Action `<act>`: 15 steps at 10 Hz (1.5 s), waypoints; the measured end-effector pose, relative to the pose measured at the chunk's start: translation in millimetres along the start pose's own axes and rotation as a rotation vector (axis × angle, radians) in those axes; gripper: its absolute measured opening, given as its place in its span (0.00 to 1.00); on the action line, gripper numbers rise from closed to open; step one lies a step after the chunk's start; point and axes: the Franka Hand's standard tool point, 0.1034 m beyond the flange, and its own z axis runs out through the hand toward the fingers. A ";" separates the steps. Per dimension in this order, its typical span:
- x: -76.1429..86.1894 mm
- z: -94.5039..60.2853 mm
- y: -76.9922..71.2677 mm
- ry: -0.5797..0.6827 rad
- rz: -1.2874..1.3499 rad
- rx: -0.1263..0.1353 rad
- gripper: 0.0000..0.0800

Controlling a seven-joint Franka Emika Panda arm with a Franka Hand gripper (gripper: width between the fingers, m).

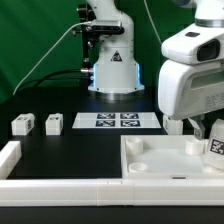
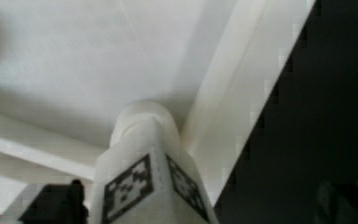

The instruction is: Assemble one leg

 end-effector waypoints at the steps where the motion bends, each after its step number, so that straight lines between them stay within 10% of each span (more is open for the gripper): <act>1: -0.9 -0.2 3.0 -0.003 -0.110 -0.007 0.81; 9: -1.2 0.4 2.3 -0.004 -0.115 -0.006 0.81; 11: -1.5 0.8 4.0 -0.004 -0.116 -0.007 0.50; 15: -4.9 0.6 13.1 -0.008 -0.104 -0.017 0.38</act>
Offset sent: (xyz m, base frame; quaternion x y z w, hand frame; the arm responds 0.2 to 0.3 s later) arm -0.0033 -0.0012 -0.0022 0.0006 0.0103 -0.0054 0.9999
